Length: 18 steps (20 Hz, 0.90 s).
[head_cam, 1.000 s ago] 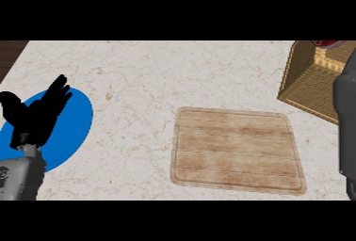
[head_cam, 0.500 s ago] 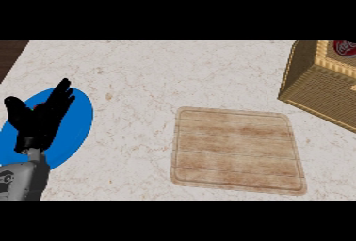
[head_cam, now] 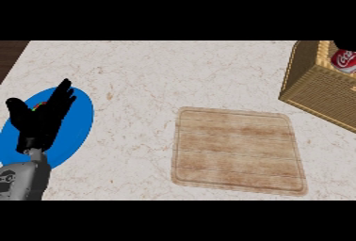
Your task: Pick the can from the cutting board and place it in the basket
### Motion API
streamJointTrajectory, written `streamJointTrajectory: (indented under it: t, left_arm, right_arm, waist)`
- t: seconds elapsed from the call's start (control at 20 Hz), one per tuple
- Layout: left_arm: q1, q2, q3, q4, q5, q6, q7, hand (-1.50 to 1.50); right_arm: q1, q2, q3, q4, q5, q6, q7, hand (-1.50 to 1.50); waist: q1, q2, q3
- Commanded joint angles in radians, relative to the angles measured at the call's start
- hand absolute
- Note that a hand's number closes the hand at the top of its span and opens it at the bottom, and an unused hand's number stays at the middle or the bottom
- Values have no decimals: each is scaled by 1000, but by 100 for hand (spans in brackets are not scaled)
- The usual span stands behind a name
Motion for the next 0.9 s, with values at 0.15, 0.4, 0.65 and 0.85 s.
streamJointTrajectory:
  t: [0.15, 0.4, 0.65, 0.85]
  left_arm:
    - [8, 9, 6, -28, 13, -19, 35, 0]
    - [-10, -21, -10, -8, -20, 22, 15, 0]
    - [-33, 30, 34, 9, 14, -10, 39, 0]
    - [18, 20, 27, -13, 22, -27, 26, 0]
  right_arm:
    - [-19, -31, -32, 186, -88, -66, -192, -150]
    - [-100, -73, -96, 294, -168, -112, -312, -150]
    - [-49, -68, -231, 192, -293, -170, -253, -150]
    - [-45, -145, -327, 152, -395, -132, -215, -150]
  waist:
    - [1, -1, 0]
    - [5, 2, 0]
    - [-16, -4, 0]
    - [-15, -6, 0]
